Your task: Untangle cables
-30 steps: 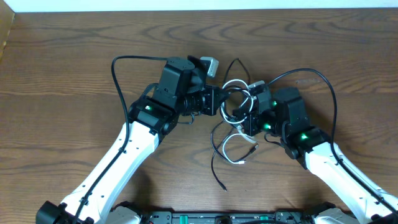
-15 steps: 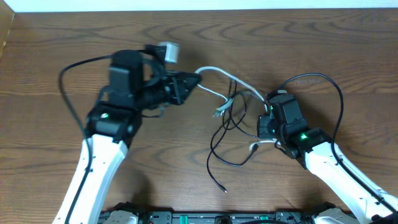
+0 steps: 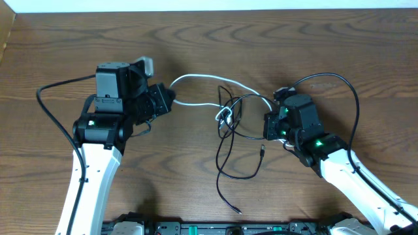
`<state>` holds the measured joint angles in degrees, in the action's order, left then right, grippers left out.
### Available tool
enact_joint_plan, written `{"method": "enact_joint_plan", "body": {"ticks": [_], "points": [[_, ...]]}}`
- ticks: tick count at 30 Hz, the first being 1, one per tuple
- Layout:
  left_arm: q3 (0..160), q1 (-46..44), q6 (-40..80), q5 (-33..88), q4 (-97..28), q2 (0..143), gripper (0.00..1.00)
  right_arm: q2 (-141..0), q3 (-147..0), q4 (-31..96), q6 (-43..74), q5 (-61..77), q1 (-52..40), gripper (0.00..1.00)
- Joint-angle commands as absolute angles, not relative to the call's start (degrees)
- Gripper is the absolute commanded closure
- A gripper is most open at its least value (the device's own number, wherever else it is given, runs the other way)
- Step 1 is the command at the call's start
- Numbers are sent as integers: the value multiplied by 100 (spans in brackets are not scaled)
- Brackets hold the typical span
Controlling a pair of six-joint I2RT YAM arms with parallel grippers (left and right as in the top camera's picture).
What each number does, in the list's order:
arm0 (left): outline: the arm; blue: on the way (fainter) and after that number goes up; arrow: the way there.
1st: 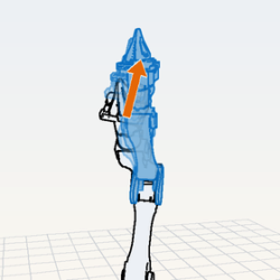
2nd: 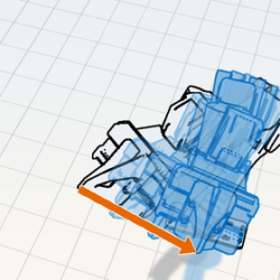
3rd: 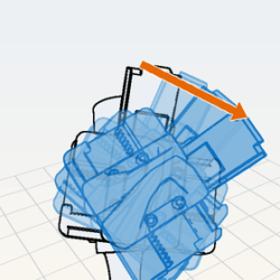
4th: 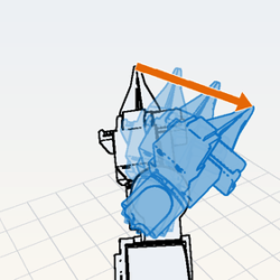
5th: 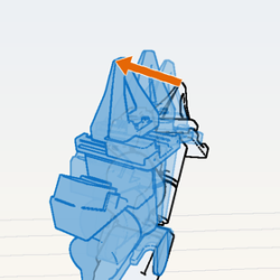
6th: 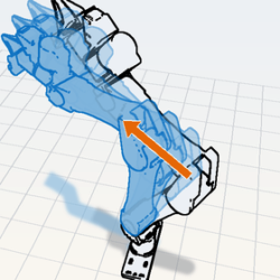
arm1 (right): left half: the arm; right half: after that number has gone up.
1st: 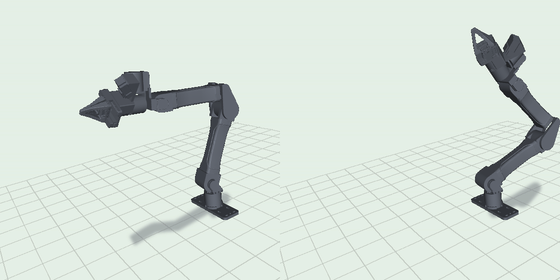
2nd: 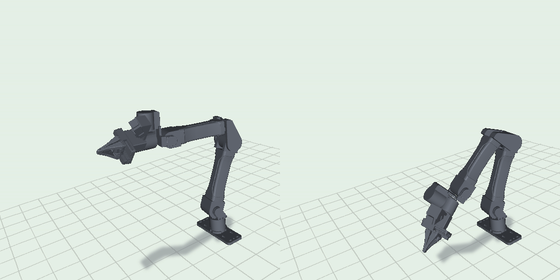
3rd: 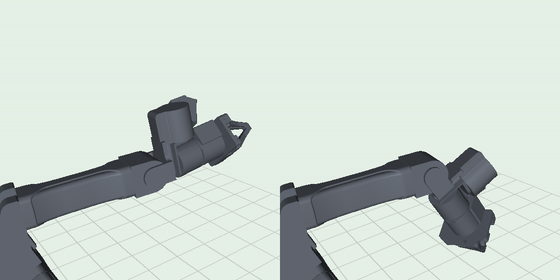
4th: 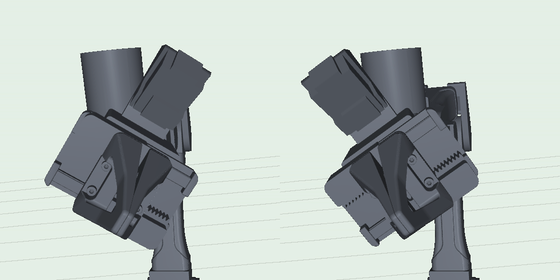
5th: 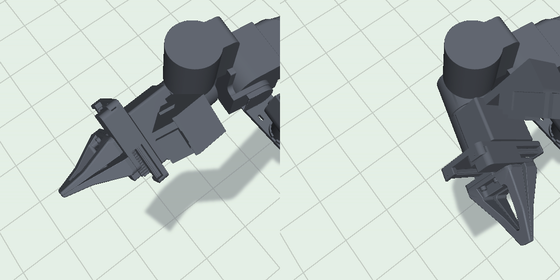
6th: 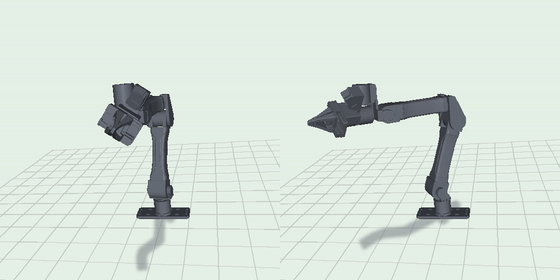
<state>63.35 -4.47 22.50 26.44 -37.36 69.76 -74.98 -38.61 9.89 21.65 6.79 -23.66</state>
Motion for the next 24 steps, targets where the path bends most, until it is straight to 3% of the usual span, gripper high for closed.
{"method": "enact_joint_plan", "body": {"ticks": [1,5,6,10,17,24], "points": [[6399,-397,2215,1577,-3992,6997,93,-7502,-3859,1009,1951,784,-2362,99],[6399,-399,2215,1584,-4119,6997,93,-7502,-3859,1168,2255,106,-2362,99],[6399,-399,2217,1608,-4143,6997,93,-7502,-3859,1223,2373,-69,-2362,94],[6399,-421,2215,2029,-4158,6997,93,-7500,-3859,843,2349,491,-2368,34],[6399,-792,1990,3127,-3850,6997,93,-7502,-3859,-351,1662,3352,-2368,31],[6399,-1306,1791,5684,-2091,6997,93,-7502,-3859,-550,1664,3686,-2375,29]]}}
